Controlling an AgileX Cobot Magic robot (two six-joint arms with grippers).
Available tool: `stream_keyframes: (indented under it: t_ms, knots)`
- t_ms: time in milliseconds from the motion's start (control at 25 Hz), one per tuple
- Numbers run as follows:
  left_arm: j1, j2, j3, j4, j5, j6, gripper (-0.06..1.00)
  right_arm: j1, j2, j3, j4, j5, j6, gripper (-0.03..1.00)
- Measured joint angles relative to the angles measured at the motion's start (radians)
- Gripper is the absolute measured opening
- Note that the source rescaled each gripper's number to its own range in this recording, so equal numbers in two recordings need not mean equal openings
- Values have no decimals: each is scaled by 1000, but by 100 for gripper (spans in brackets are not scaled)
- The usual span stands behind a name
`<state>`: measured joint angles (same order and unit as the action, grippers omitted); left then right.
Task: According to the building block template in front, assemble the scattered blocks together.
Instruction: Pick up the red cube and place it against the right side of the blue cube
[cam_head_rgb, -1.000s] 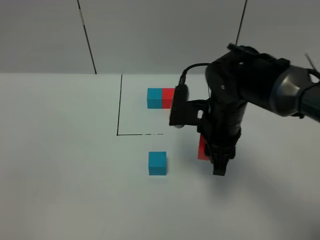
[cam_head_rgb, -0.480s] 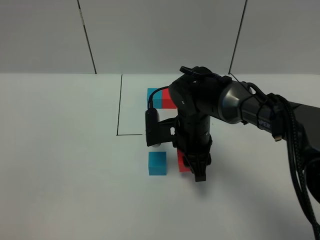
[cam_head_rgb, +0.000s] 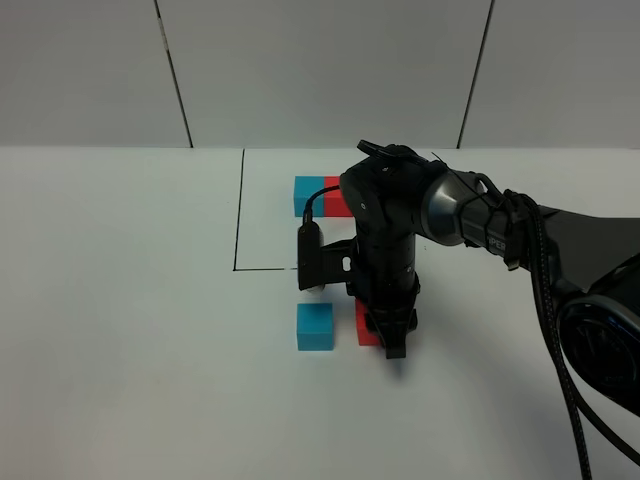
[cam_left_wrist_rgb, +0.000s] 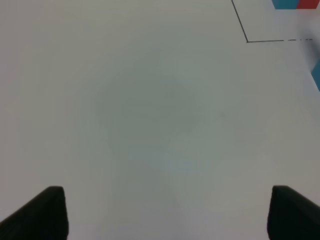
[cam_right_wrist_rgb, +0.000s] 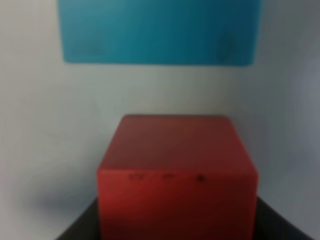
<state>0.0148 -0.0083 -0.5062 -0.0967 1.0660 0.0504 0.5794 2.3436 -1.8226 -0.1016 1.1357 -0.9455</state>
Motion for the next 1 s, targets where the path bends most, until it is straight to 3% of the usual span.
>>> stream_keyframes:
  t_ms: [1000]
  knots:
    - [0,0,0,0,-1,0,70,0,19,-10,136,-50,0,2]
